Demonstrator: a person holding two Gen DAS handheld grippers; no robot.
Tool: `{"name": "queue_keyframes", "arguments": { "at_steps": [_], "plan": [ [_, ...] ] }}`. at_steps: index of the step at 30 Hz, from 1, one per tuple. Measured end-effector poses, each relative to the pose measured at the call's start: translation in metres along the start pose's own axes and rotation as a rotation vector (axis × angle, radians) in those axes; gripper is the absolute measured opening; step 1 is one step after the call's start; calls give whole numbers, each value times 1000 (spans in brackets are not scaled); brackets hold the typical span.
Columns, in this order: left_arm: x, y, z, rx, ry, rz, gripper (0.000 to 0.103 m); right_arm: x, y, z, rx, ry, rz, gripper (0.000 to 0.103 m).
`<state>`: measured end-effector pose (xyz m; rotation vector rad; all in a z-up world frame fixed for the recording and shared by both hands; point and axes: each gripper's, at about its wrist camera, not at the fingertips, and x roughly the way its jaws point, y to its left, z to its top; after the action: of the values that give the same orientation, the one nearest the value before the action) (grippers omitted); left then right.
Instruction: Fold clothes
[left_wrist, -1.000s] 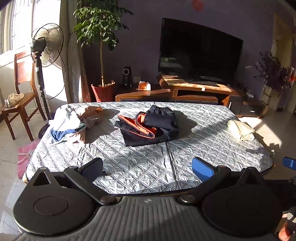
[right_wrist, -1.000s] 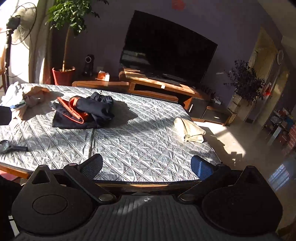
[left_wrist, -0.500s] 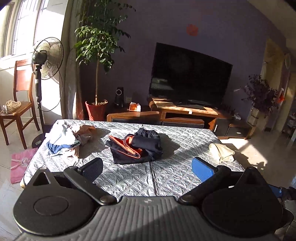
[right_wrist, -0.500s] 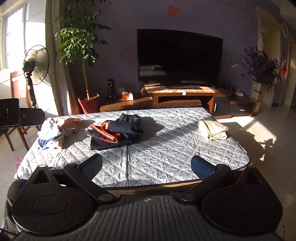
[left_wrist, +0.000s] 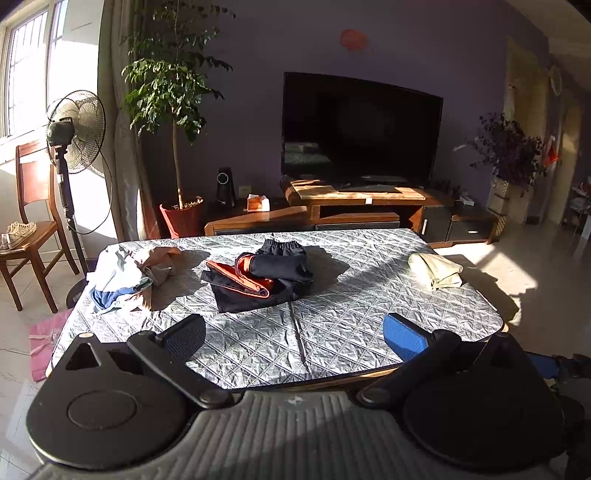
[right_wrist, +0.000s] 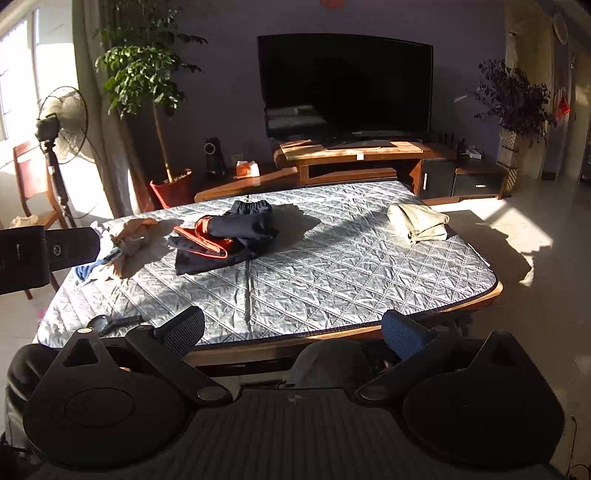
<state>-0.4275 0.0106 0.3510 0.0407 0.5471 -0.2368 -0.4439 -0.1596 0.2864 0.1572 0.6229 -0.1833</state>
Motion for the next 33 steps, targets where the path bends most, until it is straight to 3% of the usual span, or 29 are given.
{"name": "queue_keyframes", "arguments": {
  "at_steps": [33],
  "plan": [
    [14,6,-17,-19,44,19,102,8,10,-8,-56,12,-4,103]
  ]
}}
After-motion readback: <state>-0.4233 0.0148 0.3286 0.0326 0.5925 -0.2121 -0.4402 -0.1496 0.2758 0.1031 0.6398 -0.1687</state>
